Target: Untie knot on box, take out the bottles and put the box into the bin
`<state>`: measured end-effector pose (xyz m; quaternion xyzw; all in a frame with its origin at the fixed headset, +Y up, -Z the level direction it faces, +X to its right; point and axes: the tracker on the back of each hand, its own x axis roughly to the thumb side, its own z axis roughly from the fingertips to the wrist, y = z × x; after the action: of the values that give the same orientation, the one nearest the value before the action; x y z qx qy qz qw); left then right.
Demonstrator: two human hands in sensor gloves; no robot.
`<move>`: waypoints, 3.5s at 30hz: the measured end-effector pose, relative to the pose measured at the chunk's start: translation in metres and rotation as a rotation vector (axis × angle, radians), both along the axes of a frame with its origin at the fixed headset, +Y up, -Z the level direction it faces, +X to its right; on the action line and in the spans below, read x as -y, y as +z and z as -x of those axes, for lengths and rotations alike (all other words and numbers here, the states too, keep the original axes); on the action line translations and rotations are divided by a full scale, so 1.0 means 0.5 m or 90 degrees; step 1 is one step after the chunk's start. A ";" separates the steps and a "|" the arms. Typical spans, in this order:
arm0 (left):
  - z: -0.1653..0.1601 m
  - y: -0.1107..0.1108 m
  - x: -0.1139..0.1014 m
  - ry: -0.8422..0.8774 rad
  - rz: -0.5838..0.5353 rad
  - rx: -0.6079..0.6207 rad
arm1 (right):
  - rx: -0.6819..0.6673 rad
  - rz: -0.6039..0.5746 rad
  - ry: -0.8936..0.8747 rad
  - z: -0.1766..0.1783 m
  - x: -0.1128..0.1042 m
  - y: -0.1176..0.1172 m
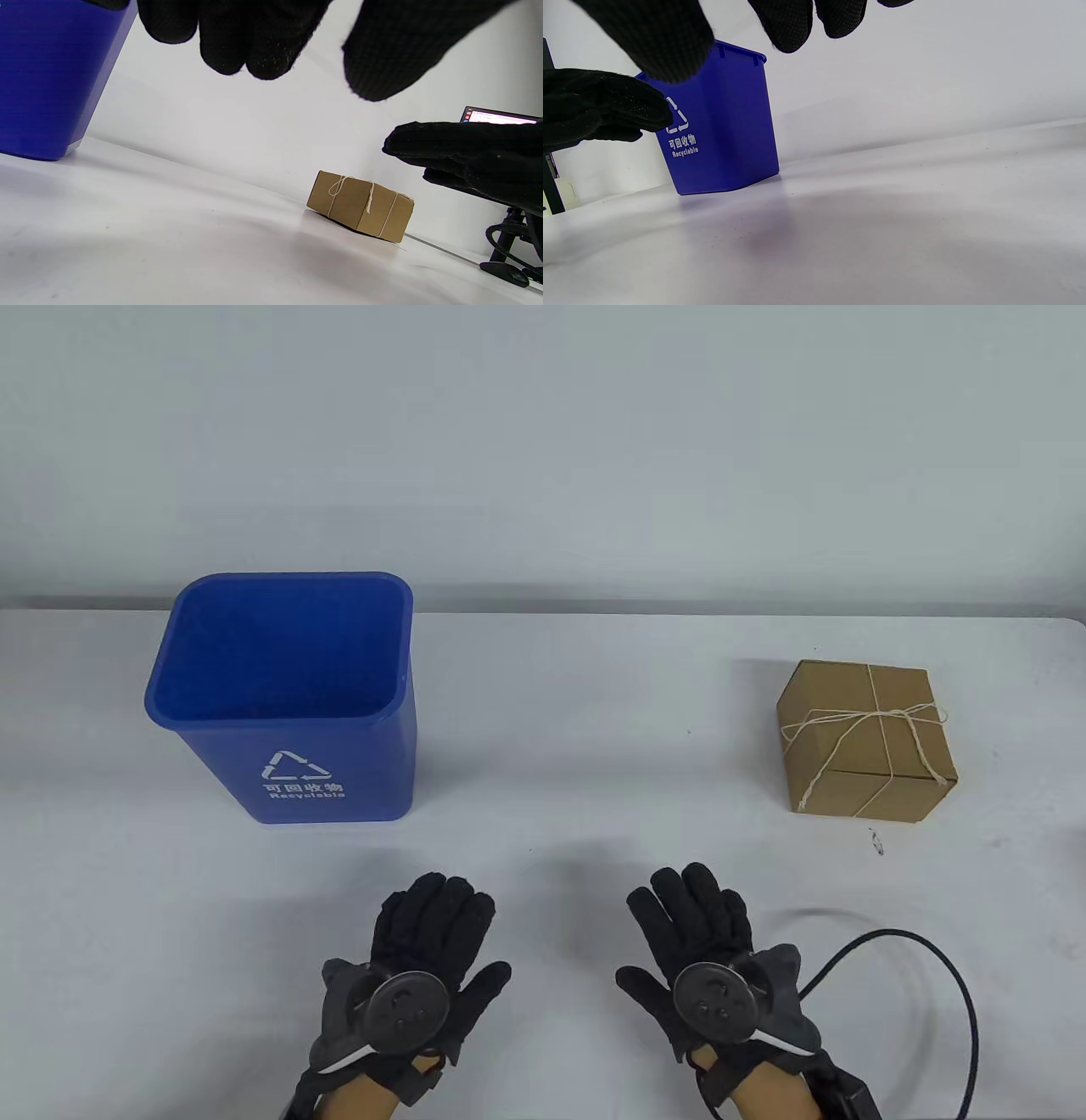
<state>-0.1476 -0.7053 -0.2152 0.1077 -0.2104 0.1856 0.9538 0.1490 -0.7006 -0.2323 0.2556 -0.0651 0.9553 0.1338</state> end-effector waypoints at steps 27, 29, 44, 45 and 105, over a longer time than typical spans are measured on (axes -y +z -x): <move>0.003 -0.005 0.001 0.000 0.012 -0.010 | -0.010 0.010 -0.013 0.002 0.001 -0.003; 0.004 -0.007 -0.001 0.002 0.011 -0.011 | -0.012 0.011 -0.011 0.003 0.001 -0.003; 0.007 -0.007 -0.003 0.013 0.018 0.000 | 0.028 0.034 0.005 -0.024 0.012 -0.021; 0.009 -0.009 -0.002 0.015 0.024 -0.002 | 0.034 0.042 0.002 -0.029 0.014 -0.026; 0.014 -0.018 0.007 0.017 0.059 0.008 | 0.335 0.184 0.088 -0.363 -0.061 -0.331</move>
<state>-0.1546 -0.7090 -0.2243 0.0647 -0.2062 0.2084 0.9539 0.3307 -0.6701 -0.3980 -0.0182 0.0563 0.9949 0.0821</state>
